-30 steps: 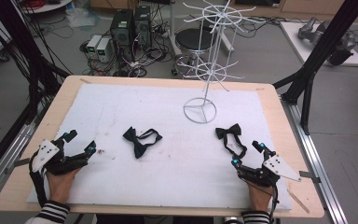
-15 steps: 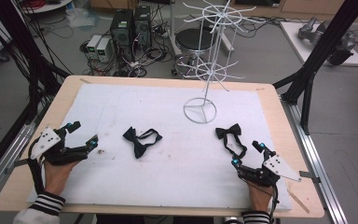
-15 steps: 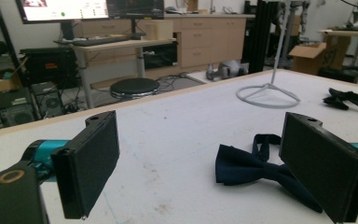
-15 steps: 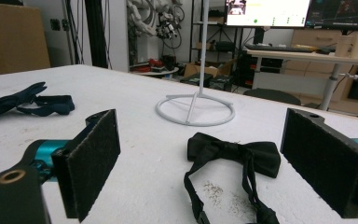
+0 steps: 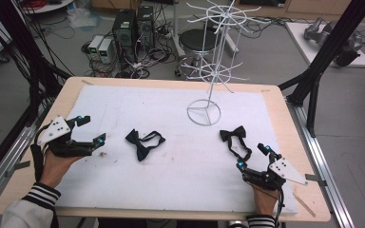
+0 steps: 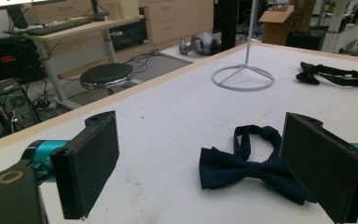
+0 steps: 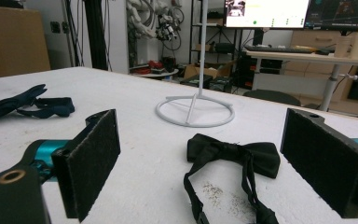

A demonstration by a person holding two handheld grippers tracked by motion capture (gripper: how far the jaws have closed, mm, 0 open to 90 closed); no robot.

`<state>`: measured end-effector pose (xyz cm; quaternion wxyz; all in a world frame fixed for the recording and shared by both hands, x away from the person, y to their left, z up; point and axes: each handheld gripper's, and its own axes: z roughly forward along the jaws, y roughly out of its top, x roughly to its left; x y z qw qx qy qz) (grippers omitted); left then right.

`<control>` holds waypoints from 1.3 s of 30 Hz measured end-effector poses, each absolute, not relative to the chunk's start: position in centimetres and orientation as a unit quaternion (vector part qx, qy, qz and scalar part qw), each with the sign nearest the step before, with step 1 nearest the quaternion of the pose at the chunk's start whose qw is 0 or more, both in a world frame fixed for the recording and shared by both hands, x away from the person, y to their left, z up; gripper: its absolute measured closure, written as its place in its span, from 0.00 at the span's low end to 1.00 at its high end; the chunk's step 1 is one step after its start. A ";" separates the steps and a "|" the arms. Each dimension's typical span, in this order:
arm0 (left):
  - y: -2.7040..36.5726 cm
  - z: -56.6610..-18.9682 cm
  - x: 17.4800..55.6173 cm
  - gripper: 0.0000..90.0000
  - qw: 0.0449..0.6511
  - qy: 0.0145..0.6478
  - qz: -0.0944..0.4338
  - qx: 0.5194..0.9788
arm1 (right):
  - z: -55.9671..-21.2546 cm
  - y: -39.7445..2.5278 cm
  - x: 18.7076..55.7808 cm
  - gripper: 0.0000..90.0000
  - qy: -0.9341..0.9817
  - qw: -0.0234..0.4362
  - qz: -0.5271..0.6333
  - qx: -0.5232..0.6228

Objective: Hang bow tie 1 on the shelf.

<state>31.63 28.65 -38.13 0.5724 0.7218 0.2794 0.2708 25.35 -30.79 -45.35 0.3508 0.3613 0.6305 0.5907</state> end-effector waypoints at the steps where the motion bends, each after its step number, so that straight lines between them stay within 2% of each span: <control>1: 28.6 -38.0 31.8 0.14 0.571 0.276 0.267 0.726 | -45.3 -30.8 25.3 0.12 0.630 0.349 0.592 0.362; 22: 27.2 -35.4 35.2 0.14 0.550 0.234 0.208 0.774 | -45.4 -30.9 25.3 0.12 0.627 0.350 0.594 0.363; 32: 26.0 -34.1 37.4 0.14 0.521 0.198 0.171 0.813 | -45.4 -31.0 25.3 0.12 0.623 0.350 0.598 0.363; 39: 25.1 -34.6 38.5 0.14 0.493 0.181 0.153 0.837 | -45.4 -31.0 25.2 0.12 0.620 0.347 0.601 0.364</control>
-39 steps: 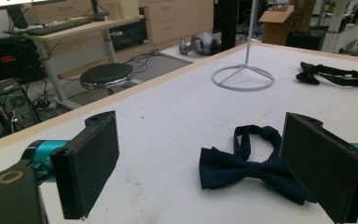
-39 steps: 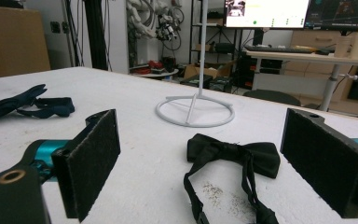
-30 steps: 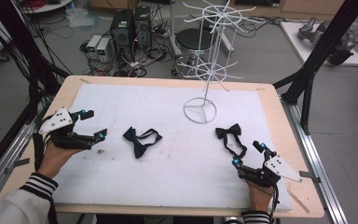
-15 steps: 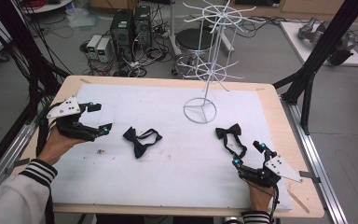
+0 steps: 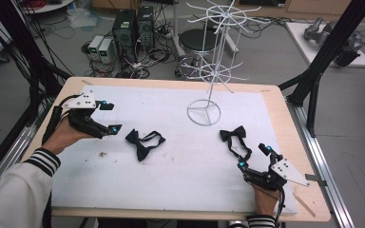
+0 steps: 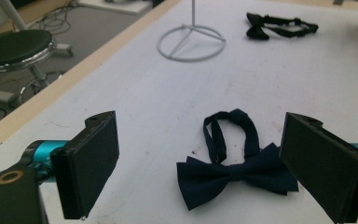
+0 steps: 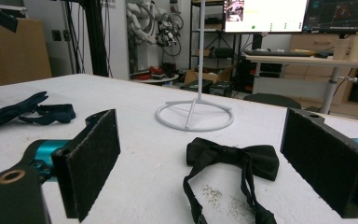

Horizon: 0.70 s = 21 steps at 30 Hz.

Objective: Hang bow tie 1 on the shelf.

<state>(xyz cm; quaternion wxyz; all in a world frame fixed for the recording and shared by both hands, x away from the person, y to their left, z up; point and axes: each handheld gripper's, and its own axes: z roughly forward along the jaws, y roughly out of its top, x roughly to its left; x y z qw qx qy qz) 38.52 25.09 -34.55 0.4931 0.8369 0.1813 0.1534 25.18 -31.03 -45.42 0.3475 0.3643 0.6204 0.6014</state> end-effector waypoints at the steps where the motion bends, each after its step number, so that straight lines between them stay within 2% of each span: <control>1: 24.9 -34.6 38.7 0.14 0.488 0.176 0.147 0.842 | -45.4 -31.0 25.2 0.12 0.620 0.347 0.601 0.364; 12: 23.3 -34.4 40.5 0.14 0.438 0.139 0.114 0.881 | -45.4 -31.1 25.2 0.12 0.619 0.351 0.603 0.361; 21: 21.6 -35.0 41.7 0.14 0.390 0.111 0.108 0.908 | -45.4 -31.1 25.1 0.12 0.617 0.348 0.604 0.364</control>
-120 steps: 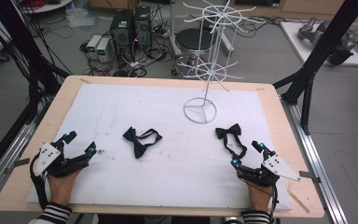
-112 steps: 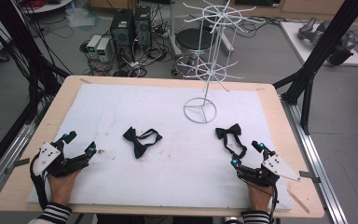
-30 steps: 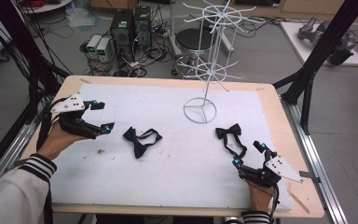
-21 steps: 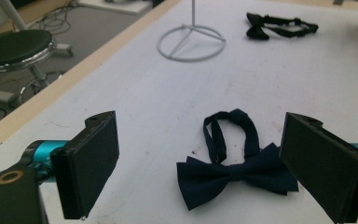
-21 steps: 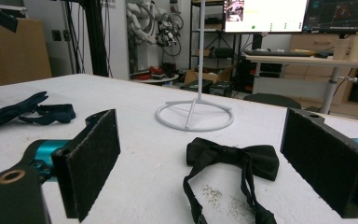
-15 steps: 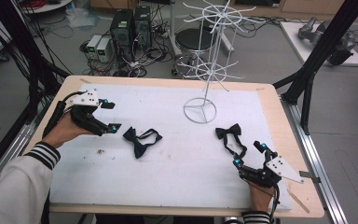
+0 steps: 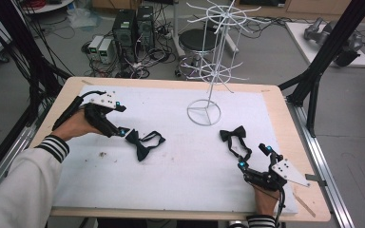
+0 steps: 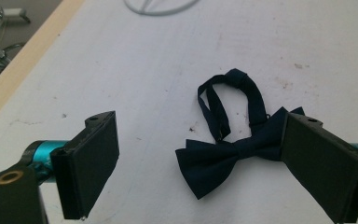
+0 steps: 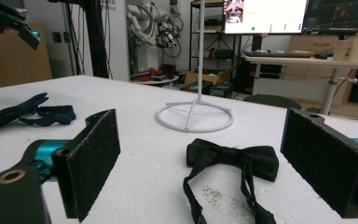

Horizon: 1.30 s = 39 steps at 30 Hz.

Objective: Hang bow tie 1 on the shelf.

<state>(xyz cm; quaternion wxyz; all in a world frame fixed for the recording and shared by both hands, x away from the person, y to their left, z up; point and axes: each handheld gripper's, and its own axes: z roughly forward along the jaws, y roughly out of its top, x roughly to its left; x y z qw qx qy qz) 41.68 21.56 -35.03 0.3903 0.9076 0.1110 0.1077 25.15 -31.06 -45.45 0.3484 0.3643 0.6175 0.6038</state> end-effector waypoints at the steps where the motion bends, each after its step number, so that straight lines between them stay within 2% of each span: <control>1: 21.4 -35.1 41.8 0.14 0.387 0.108 0.107 0.909 | -45.4 -31.1 25.1 0.12 0.617 0.348 0.604 0.365; 11: 19.8 -36.2 43.1 0.14 0.329 0.073 0.082 0.938 | -45.4 -31.1 25.2 0.12 0.617 0.348 0.604 0.364; 16: 19.1 -37.0 43.4 0.15 0.319 0.049 0.077 0.943 | -45.4 -31.1 25.2 0.12 0.617 0.348 0.604 0.365; 20: 18.6 -38.0 43.5 0.19 0.305 0.035 0.069 0.949 | -45.4 -31.1 25.1 0.12 0.617 0.348 0.604 0.365; 39: 18.2 -40.3 44.2 0.25 0.235 0.026 0.065 0.970 | -45.4 -31.1 25.2 0.12 0.617 0.348 0.604 0.366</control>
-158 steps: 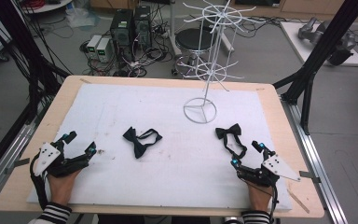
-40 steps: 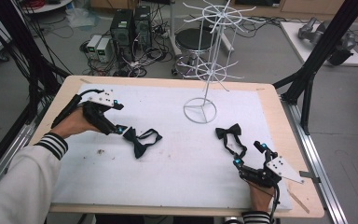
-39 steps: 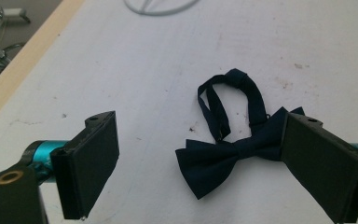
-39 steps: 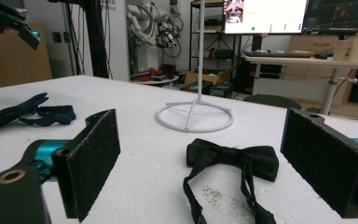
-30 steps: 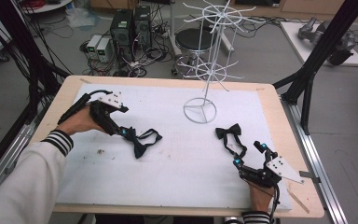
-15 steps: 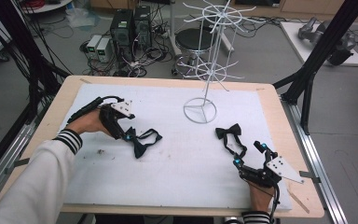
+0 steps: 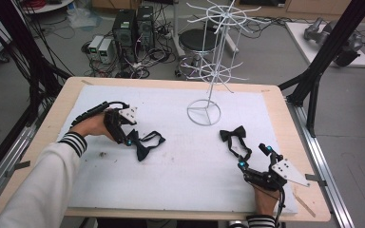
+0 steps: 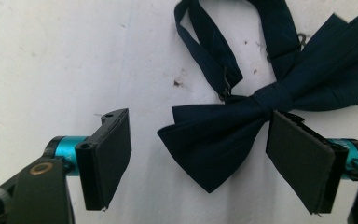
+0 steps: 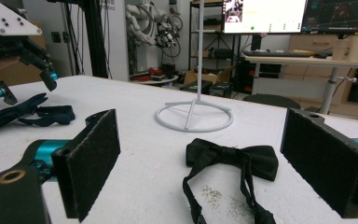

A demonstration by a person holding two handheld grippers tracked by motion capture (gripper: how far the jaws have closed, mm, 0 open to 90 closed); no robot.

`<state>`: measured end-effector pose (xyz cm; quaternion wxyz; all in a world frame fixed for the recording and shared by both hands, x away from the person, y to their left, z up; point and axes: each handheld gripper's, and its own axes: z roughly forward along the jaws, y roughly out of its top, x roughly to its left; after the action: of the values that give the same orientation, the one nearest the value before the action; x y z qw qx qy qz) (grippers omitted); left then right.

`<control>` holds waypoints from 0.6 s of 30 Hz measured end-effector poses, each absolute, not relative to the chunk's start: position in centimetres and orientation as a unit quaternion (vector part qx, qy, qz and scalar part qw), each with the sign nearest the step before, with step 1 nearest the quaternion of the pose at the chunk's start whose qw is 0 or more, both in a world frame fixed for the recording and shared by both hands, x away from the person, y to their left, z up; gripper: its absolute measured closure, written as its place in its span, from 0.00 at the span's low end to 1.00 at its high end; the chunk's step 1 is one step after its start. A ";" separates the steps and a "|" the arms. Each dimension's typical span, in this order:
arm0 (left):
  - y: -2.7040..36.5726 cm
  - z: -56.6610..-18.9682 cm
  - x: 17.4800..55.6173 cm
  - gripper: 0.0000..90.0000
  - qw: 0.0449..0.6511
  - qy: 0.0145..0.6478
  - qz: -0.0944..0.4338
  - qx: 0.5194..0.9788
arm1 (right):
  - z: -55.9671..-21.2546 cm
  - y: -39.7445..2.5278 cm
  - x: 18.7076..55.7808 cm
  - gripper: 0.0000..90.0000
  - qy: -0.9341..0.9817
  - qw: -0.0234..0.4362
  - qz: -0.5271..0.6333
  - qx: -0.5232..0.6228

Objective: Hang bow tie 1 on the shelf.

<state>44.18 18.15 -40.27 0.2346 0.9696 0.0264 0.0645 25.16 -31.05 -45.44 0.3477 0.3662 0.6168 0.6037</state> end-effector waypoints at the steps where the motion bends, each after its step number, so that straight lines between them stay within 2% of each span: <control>1: 18.1 -40.3 44.2 0.25 0.231 0.026 0.062 0.971 | -45.4 -31.1 25.2 0.12 0.617 0.348 0.604 0.366; 14: 18.0 -40.8 44.4 0.26 0.223 0.036 0.043 0.973 | -45.4 -31.1 25.2 0.12 0.616 0.348 0.604 0.366; 18: 18.0 -40.7 44.4 0.30 0.221 0.027 0.039 0.974 | -45.4 -31.1 25.2 0.12 0.616 0.349 0.604 0.366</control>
<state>44.38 17.99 -40.67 0.2209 0.9741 0.0275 0.0388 25.18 -31.07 -45.44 0.3490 0.3655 0.6164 0.6038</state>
